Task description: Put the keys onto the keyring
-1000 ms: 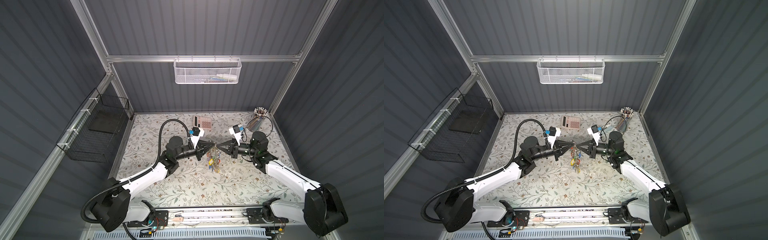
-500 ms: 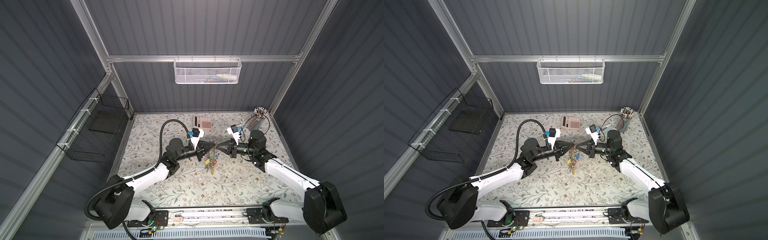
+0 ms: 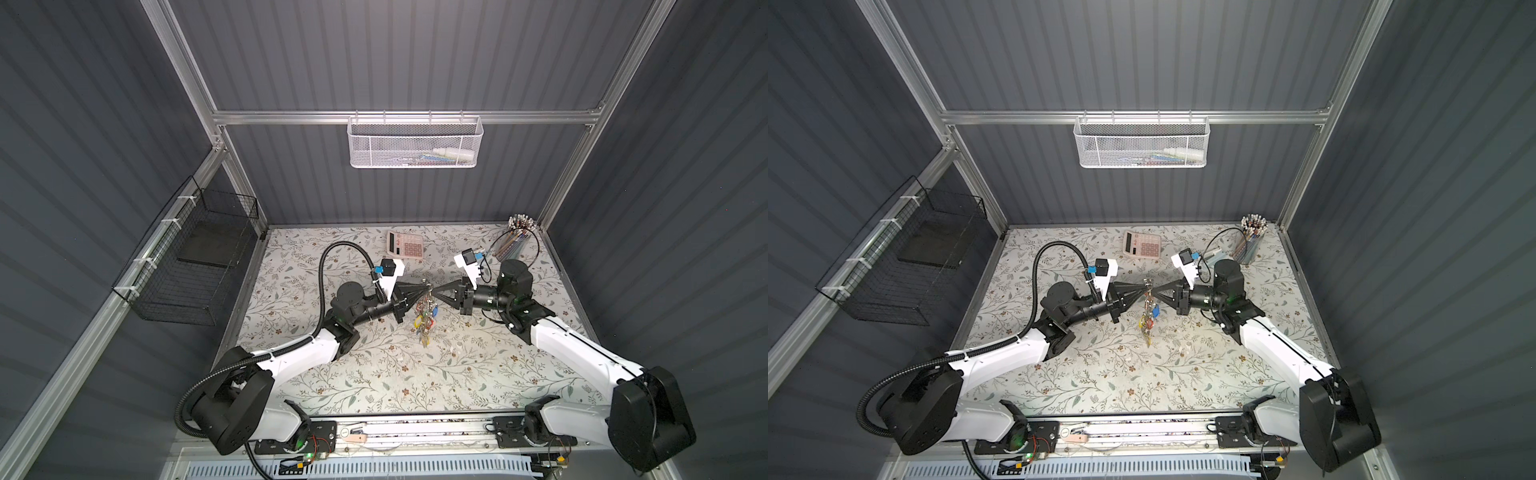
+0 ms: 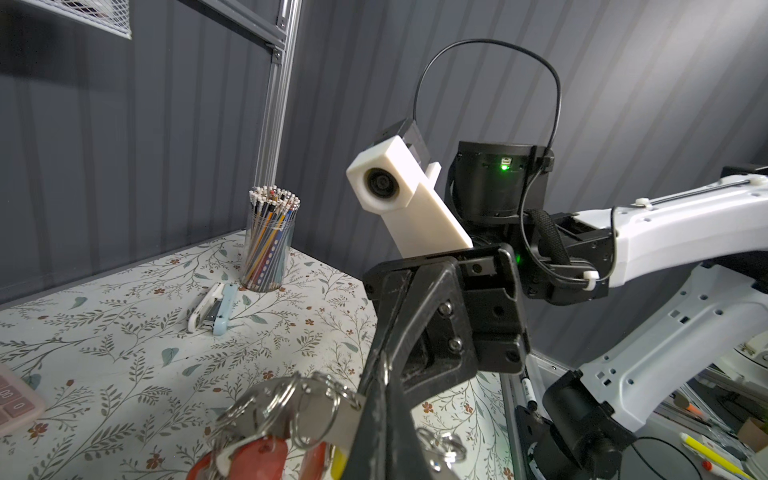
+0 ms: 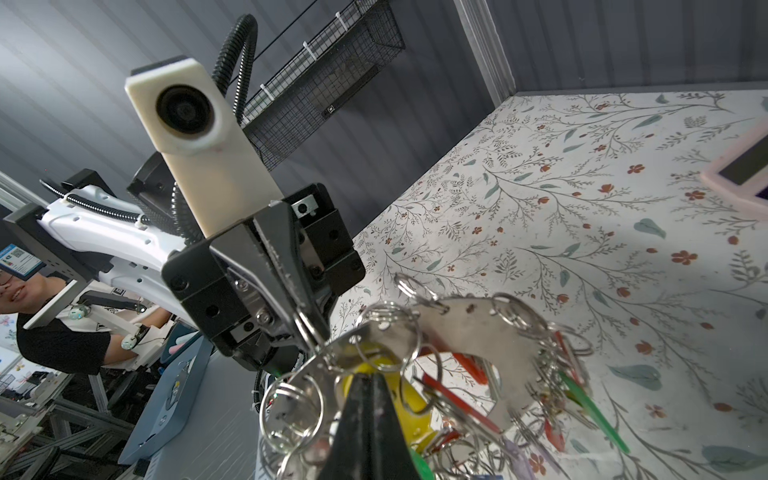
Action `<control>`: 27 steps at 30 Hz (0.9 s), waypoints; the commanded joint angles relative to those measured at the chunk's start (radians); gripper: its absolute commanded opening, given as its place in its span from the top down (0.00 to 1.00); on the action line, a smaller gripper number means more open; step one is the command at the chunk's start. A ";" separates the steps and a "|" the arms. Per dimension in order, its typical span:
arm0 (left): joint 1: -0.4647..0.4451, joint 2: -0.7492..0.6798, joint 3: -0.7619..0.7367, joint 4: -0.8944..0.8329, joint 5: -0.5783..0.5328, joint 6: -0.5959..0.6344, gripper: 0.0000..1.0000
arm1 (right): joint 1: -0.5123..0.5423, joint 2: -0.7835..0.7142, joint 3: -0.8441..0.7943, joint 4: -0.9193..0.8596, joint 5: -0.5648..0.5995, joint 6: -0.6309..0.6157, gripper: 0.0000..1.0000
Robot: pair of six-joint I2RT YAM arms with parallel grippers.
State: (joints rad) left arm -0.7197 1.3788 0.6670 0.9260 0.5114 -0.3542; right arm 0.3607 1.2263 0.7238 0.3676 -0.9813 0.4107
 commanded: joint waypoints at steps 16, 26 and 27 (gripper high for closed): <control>-0.007 0.065 -0.057 0.313 -0.058 -0.122 1.00 | -0.050 -0.180 0.045 -0.111 0.055 -0.032 0.73; -0.008 0.082 -0.074 0.386 -0.036 -0.157 1.00 | 0.004 -0.025 0.103 -0.084 0.017 -0.049 0.65; -0.007 0.084 -0.073 0.388 -0.031 -0.158 1.00 | 0.009 -0.018 0.102 -0.074 0.011 -0.042 0.65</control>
State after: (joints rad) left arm -0.7208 1.4601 0.5896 1.1889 0.4671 -0.4915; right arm 0.3614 1.1969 0.8139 0.2623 -0.9386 0.3664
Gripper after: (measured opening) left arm 0.049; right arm 0.350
